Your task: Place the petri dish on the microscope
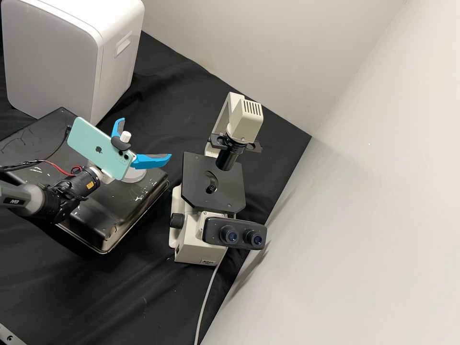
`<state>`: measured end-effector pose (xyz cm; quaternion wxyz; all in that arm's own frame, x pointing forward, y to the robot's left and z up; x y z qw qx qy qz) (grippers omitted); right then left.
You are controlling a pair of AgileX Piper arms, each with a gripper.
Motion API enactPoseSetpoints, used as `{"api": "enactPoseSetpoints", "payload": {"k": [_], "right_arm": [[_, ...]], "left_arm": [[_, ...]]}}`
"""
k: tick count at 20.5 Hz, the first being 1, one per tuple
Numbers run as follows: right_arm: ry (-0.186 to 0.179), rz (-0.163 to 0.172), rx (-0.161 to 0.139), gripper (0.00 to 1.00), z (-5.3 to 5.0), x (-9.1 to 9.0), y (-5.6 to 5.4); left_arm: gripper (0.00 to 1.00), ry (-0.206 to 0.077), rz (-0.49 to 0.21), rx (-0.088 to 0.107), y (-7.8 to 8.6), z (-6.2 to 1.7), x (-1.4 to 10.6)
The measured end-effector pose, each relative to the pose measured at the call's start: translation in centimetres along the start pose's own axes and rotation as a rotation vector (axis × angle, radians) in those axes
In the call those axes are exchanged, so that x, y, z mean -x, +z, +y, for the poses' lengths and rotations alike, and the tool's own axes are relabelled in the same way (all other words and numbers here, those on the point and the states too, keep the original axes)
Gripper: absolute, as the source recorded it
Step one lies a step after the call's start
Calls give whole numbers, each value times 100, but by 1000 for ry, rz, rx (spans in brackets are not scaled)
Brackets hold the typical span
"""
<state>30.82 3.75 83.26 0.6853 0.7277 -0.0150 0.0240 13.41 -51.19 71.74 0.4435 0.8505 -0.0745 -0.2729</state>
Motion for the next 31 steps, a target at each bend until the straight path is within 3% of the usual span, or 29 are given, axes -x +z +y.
{"api": "enactPoseSetpoints", "payload": {"k": [10, 16, 21, 31], "right_arm": [[3, 3, -2, 100, -9, 23, 12], [12, 11, -1, 100, -98, 236, 121], [17, 41, 0, 100, -172, 384, 142], [-32, -7, 5, 100, -271, 537, 243]], "left_arm": [[100, -2, 0, -1, 0, -3, -1], [100, -2, 0, -1, 0, -3, -1], [100, -3, -3, 2, 12, -6, 2], [100, -6, -9, 6, 29, -11, 6]]}}
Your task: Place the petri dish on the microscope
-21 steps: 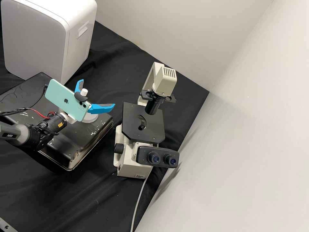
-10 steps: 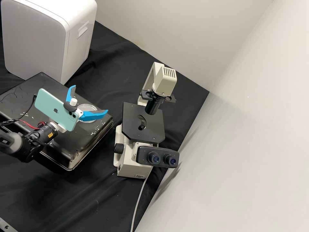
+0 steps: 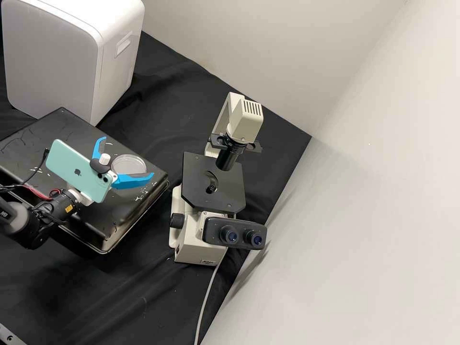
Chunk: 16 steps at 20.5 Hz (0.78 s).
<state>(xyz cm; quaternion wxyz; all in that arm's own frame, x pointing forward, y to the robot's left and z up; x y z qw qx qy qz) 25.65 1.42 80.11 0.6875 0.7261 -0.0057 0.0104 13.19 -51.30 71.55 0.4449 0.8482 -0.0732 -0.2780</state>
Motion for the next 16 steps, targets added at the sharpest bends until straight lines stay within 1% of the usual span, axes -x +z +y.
{"api": "enactPoseSetpoints", "payload": {"k": [2, 5, 6, 11, 13, 15, 16], "right_arm": [[-12, -4, 4, 100, -28, 18, 9], [-44, -17, 26, 100, -101, 28, 44], [-53, -25, 27, 100, -120, 31, 61], [-63, -36, 27, 100, -145, 31, 89], [-80, -47, 28, 100, -185, 45, 114], [-91, -49, 29, 100, -212, 47, 120], [-91, -50, 29, 100, -218, 44, 128]], "left_arm": [[100, -1, -6, 1, 12, -3, 2], [100, -2, -7, 1, 15, -3, 3], [100, -2, -7, 1, 15, -3, 3], [100, -2, -9, 1, 17, -4, 4], [100, -2, -9, 2, 20, -4, 4], [100, -3, -11, 2, 23, -5, 5], [100, -3, -11, 2, 23, -5, 5]]}}
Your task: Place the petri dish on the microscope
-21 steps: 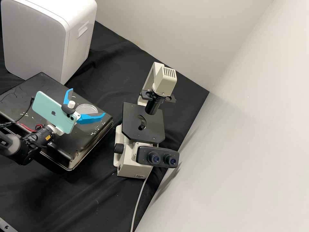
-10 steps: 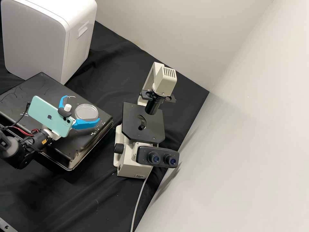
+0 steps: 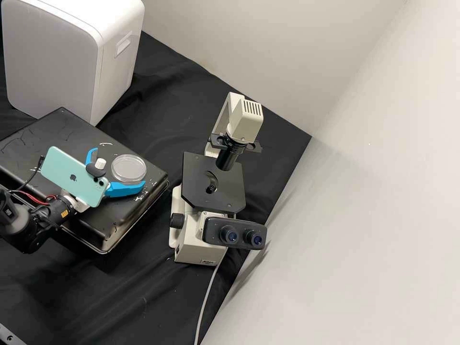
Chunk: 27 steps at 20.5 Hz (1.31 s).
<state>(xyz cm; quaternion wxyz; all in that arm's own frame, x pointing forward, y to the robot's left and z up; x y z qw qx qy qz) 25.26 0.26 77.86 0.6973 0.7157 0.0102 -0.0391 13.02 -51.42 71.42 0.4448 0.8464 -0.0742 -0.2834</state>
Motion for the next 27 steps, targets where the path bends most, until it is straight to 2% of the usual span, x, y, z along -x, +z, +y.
{"api": "enactPoseSetpoints", "payload": {"k": [9, 14, 17, 27], "right_arm": [[5, 3, 7, 100, 1, -23, 61], [29, -21, 0, 100, 49, -126, 156], [29, -33, -1, 100, 39, -204, 206], [63, -7, -5, 100, -4, -360, 237]], "left_arm": [[100, -1, -2, 1, 5, -1, 1], [100, -1, -2, 1, 5, -1, 1], [100, -1, -2, 1, 5, -1, 1], [100, -1, -2, 1, 5, -1, 1]]}}
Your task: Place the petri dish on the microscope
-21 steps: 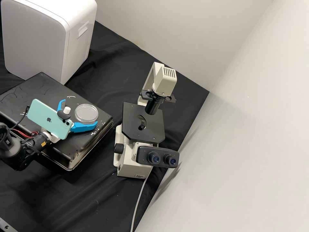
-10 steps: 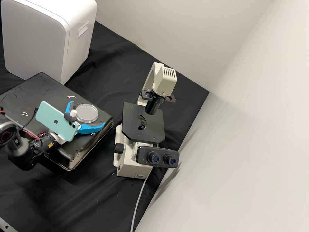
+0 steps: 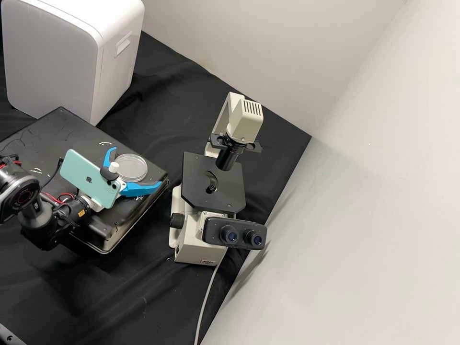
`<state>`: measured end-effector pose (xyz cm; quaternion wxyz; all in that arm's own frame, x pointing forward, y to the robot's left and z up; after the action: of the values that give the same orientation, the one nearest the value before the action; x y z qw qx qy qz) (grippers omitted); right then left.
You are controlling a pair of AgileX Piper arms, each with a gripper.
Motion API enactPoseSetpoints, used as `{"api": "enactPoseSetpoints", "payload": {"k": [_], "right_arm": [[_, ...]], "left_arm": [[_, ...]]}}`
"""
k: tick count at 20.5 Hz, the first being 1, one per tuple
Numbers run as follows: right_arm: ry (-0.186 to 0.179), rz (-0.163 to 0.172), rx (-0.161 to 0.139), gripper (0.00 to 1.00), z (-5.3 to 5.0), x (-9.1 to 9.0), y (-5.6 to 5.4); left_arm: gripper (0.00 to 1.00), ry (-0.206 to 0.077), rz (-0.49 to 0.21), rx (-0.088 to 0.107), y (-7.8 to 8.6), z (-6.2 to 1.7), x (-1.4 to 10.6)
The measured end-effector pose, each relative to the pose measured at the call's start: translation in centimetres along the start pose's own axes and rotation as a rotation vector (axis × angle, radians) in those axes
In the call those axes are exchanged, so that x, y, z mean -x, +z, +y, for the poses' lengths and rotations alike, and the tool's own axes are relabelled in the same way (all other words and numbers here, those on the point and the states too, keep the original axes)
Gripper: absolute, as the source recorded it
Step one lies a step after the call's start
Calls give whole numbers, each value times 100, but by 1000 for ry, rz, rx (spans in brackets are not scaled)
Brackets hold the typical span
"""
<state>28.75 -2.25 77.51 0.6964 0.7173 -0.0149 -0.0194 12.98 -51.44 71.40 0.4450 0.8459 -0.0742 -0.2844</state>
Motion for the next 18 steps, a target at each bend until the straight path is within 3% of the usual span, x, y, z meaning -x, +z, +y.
{"api": "enactPoseSetpoints", "payload": {"k": [5, 6, 18], "right_arm": [[6, -3, -4, 100, -10, -11, -12], [4, -1, -5, 0, -20, -11, -22], [4, -2, -7, 0, -35, -10, -36]], "left_arm": [[100, 0, 0, 0, 0, 0, 0], [100, 0, 0, 0, 0, 0, 0], [100, 0, -1, 0, 2, 0, 0]]}}
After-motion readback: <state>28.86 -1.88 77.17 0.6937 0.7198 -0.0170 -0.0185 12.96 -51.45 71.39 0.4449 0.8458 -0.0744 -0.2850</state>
